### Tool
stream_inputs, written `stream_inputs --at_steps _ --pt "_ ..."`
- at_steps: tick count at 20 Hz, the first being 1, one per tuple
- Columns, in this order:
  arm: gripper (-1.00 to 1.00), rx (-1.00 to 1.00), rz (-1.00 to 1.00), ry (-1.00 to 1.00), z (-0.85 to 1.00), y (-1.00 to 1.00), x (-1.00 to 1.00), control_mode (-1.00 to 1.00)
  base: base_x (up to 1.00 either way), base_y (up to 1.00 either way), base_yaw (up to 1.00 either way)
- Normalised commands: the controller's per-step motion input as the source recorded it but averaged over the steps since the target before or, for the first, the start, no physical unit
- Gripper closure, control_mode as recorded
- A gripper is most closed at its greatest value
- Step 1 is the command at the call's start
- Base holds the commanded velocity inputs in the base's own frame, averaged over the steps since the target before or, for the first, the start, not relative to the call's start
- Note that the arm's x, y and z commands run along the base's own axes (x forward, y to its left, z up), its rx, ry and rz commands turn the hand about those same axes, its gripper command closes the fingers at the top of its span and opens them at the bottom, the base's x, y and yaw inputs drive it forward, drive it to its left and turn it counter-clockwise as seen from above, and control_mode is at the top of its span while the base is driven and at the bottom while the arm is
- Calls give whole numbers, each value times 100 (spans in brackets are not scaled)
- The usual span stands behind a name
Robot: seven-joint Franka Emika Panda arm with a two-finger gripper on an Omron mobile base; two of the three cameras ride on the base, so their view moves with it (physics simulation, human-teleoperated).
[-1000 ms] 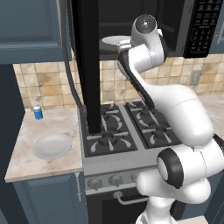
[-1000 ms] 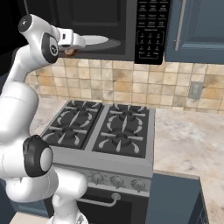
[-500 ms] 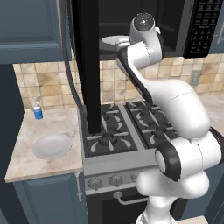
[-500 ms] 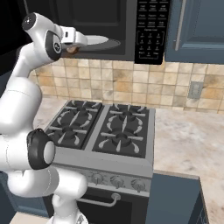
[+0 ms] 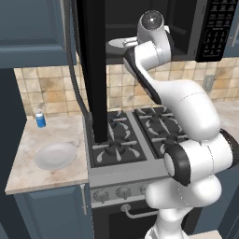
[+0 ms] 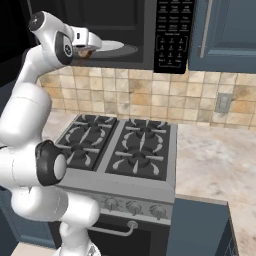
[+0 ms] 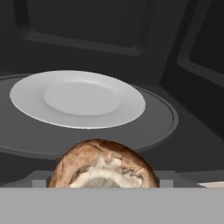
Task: Pick the mushroom from the counter and place it in the microwave. Then turn on the microwave.
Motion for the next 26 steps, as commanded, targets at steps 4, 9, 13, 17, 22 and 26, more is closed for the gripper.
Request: stream_inputs --at_steps 4,9,13,17,22,26 --pt "100 0 0 0 6 0 15 -100 0 0 0" --pt "100 0 0 0 1 0 16 -100 0 0 0" --pt "100 0 0 0 2 0 16 -100 0 0 0" --pt "100 0 0 0 3 0 17 -100 0 0 0" --pt "100 -1 0 0 4 0 17 -100 0 0 0" --pt "100 -1 0 0 3 0 18 -100 0 0 0"
